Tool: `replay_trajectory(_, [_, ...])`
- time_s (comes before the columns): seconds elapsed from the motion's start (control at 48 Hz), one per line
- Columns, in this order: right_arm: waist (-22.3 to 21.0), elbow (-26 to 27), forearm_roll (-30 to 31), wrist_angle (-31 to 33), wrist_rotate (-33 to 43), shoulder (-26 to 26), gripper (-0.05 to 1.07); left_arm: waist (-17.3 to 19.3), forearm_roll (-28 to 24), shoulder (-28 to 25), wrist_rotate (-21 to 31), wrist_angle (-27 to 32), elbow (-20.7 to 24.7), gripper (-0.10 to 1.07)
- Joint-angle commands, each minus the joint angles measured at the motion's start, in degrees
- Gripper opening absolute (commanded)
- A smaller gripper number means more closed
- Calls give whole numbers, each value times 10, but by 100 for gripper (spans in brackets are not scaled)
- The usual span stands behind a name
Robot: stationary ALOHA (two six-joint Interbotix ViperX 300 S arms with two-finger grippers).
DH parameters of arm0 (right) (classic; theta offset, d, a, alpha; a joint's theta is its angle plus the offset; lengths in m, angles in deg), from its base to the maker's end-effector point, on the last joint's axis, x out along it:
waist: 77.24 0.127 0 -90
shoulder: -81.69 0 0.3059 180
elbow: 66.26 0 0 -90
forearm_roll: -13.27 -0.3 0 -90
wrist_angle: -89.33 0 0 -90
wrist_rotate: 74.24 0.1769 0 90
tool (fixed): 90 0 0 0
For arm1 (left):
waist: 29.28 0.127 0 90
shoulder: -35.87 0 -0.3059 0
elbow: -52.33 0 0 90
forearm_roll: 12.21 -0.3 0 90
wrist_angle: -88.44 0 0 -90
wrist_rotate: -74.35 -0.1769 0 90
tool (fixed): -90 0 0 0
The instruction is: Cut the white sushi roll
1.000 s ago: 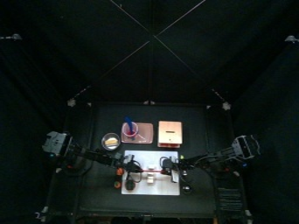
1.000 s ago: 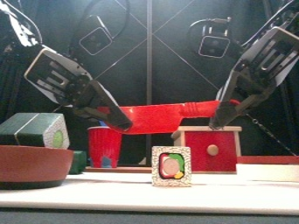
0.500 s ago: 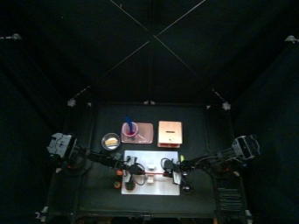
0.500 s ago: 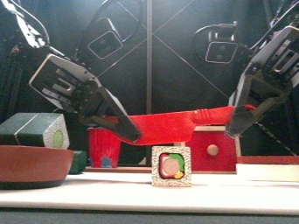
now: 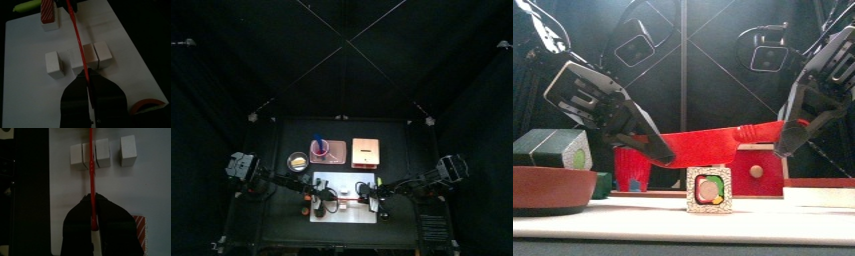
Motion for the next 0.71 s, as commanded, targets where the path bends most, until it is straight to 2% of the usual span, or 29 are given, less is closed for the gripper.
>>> replay_trajectory(0.0, [17, -10, -9, 9, -1, -5, 13, -16, -6, 3, -10, 28, -12, 23])
replay_trajectory(0.688, [13, -7, -11, 7, -1, 22, 13, -12, -6, -10, -10, 37, -12, 23])
